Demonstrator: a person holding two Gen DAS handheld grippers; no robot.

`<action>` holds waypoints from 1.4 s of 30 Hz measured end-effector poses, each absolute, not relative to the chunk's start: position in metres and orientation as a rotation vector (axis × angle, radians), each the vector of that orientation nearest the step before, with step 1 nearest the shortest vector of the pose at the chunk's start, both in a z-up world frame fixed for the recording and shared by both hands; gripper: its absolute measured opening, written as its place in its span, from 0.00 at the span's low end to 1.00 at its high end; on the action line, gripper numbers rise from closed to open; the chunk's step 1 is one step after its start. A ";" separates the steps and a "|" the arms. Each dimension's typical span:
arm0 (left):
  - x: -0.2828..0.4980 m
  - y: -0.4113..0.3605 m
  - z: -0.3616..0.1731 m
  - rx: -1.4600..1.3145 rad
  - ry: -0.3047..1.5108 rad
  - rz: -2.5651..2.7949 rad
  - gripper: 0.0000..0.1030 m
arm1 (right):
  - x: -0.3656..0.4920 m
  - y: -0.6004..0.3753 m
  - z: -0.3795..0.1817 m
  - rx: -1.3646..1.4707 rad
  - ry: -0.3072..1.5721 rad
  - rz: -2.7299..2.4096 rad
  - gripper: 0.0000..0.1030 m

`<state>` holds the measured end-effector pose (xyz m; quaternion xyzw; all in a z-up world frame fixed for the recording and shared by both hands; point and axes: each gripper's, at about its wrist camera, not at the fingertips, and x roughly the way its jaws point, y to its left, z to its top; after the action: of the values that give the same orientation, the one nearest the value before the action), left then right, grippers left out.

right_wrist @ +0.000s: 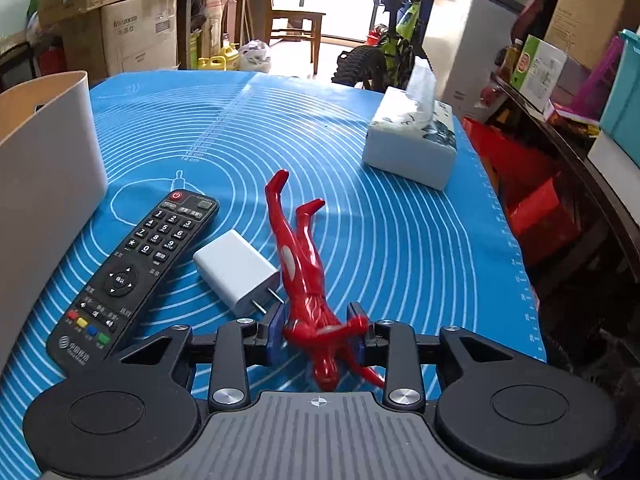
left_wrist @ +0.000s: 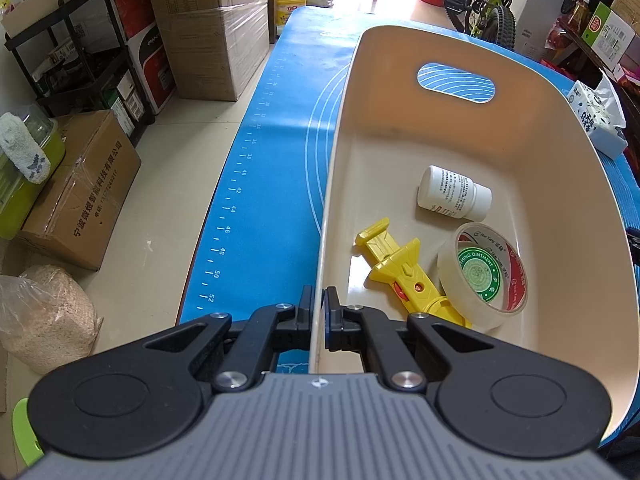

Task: Organize rigid objects
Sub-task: 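Lift the red figurine with the right tool into the basket and release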

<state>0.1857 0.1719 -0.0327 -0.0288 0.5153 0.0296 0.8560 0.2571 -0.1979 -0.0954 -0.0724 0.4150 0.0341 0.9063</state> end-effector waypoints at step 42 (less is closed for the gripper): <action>0.185 0.172 -0.033 -0.065 1.080 0.064 0.06 | 0.233 -0.226 -0.030 0.248 0.693 0.075 0.30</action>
<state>0.1854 0.1725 -0.0327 -0.0310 0.5138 0.0303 0.8568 0.2327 -0.2259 -0.0295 0.1214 0.3387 0.0369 0.9323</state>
